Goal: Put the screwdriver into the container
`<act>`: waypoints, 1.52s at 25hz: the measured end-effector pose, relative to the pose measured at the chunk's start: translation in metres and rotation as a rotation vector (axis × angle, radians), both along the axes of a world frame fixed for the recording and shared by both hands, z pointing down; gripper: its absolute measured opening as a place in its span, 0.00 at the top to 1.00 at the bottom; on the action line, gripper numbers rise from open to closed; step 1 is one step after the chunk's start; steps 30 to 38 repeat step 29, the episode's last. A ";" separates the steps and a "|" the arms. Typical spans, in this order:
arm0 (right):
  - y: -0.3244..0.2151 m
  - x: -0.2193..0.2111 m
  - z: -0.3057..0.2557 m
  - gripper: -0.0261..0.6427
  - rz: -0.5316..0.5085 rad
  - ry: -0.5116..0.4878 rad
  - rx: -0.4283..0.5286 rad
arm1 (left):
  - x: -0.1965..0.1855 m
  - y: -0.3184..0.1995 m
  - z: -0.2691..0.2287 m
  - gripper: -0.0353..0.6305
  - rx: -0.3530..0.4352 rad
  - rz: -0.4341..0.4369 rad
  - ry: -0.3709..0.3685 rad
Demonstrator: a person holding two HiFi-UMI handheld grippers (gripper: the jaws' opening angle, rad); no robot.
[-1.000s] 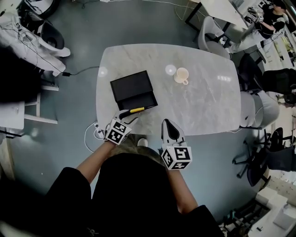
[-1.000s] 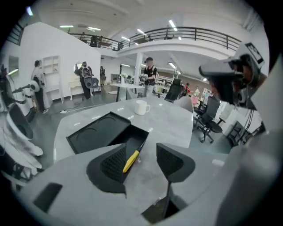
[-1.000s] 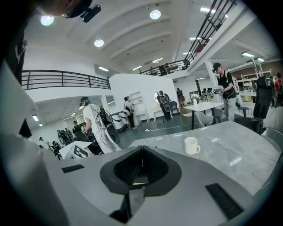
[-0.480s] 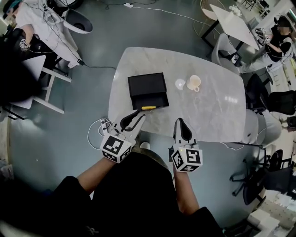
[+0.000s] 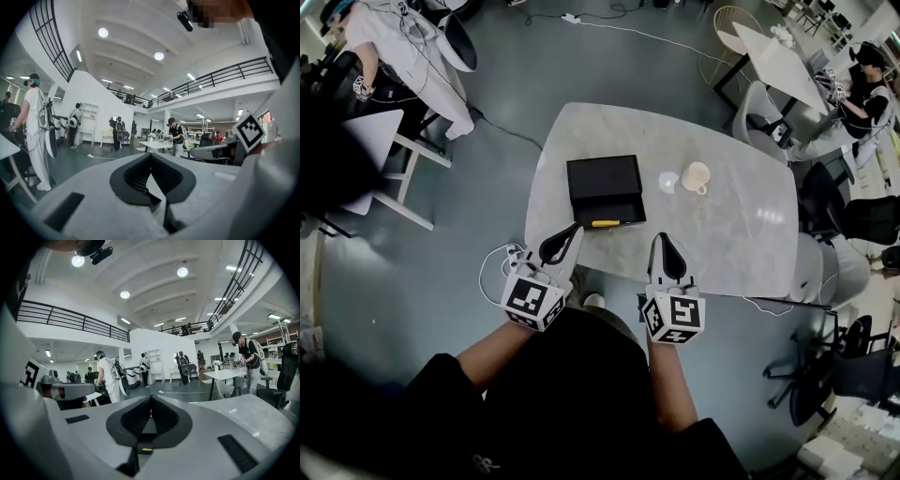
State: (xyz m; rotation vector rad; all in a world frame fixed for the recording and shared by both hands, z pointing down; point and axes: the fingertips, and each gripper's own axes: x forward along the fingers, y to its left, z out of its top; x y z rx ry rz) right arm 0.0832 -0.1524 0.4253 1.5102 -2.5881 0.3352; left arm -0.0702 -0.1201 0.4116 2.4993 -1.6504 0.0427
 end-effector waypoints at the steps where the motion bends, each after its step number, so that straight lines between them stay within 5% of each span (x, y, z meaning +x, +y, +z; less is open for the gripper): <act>1: 0.000 -0.001 0.001 0.94 0.002 0.006 -0.003 | -0.003 -0.001 -0.001 0.92 -0.002 -0.004 -0.002; 38: -0.025 -0.003 0.009 0.94 0.001 0.065 0.008 | -0.005 -0.030 0.020 0.92 -0.075 0.014 -0.012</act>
